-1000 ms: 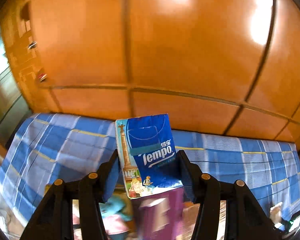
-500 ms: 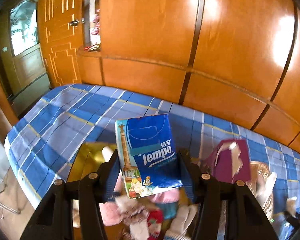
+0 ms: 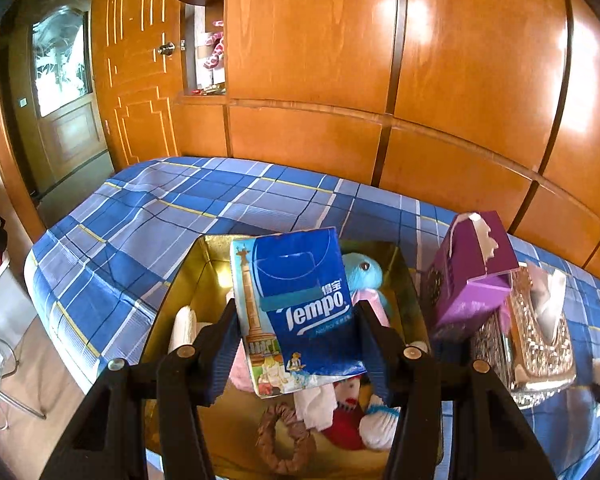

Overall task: Organize soft objects
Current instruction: 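Carry the Tempo tissue pack to the gold tray and release it with the left gripper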

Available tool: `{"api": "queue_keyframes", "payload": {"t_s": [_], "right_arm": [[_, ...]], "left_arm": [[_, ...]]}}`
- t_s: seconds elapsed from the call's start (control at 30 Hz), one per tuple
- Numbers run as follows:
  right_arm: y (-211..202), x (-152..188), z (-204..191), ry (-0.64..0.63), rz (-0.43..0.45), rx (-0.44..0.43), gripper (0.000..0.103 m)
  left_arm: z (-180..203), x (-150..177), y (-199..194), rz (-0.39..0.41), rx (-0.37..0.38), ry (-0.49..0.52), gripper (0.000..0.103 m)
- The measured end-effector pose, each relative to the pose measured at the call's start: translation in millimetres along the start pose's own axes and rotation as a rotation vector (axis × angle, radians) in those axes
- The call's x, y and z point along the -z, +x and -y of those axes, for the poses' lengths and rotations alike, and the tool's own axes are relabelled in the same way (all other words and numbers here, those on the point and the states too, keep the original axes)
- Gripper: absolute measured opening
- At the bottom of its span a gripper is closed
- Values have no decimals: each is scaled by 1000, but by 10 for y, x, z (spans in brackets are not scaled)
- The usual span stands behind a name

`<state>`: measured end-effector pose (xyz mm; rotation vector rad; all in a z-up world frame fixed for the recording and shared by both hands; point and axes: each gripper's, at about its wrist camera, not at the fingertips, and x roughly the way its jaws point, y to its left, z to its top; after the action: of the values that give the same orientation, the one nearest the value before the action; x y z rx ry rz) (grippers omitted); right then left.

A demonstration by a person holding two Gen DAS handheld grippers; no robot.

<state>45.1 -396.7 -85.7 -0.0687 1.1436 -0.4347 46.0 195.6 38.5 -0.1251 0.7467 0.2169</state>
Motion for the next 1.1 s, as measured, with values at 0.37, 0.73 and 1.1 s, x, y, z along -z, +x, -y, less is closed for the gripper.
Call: {"api": "queue_keyframes", "payload": {"t_s": [0.37, 0.73, 1.1], "right_arm": [[-17, 5, -56, 1, 8, 33, 57], [-22, 13, -57, 20, 29, 36, 55], [-27, 31, -46, 32, 37, 33, 55]], "left_arm": [[-87, 168, -49, -2, -8, 4, 56], [-443, 418, 182, -102, -26, -78, 56], [-1118, 550, 340, -166, -50, -264, 57]]}}
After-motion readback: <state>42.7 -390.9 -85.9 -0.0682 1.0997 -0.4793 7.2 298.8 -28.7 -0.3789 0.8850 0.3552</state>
